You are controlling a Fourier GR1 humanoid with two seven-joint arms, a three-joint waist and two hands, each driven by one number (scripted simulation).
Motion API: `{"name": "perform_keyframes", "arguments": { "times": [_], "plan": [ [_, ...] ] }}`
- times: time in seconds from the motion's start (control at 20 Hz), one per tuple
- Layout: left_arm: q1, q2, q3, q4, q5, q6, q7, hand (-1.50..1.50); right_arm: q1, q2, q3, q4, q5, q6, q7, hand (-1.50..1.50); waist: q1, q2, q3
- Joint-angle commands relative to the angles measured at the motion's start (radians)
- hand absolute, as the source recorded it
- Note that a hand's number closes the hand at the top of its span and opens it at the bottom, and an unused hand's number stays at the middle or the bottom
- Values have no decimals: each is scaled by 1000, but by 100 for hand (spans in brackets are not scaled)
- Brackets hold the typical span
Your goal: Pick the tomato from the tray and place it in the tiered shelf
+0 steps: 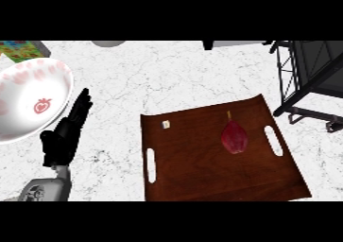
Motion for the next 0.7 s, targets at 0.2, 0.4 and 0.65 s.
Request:
{"name": "perform_keyframes", "arguments": {
  "times": [0.2, 0.4, 0.65],
  "plan": [
    [-29, -17, -40, 3, -15, -14, -4, 0, 5, -211, -289, 343, -233, 265, -212, 150, 55, 9, -2],
    [-1, -42, -74, -5, -32, -7, -28, 0, 6, -275, -322, 447, -315, 332, -168, 150, 92, 11, -3],
    [-37, -22, -73, 6, -17, -45, 3, 0, -33, -324, -337, 559, -351, 337, -149, 150, 126, 19, -2]
  ]
}}
